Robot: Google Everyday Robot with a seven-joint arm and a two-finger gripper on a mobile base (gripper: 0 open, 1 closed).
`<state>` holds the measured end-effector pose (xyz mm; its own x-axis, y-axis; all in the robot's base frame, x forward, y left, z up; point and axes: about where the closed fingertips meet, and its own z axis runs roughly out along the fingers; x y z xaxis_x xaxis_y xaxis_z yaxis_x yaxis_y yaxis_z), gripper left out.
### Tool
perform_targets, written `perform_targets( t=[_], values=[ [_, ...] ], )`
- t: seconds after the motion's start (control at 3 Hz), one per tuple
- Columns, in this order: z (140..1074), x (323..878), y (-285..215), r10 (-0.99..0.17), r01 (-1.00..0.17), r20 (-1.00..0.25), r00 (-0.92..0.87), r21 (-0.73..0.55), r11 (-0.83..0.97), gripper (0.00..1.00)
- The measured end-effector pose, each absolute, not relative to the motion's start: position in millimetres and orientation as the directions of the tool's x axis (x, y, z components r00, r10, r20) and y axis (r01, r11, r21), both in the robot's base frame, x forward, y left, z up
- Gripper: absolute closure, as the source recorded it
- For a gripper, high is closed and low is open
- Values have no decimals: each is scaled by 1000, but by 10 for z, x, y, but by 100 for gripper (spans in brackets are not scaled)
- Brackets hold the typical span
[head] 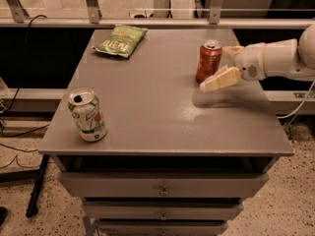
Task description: Knock coke can over
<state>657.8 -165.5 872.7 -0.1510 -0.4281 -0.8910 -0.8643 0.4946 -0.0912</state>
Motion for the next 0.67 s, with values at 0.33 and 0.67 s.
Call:
perform_targets(
  t=[0.33, 0.67],
  values=[
    [8900, 6376, -1013, -349, -914, -930, -118, -36, 405, 0],
    [9063, 6222, -598, -321, -944, -943, -90, -23, 330, 0]
  ],
)
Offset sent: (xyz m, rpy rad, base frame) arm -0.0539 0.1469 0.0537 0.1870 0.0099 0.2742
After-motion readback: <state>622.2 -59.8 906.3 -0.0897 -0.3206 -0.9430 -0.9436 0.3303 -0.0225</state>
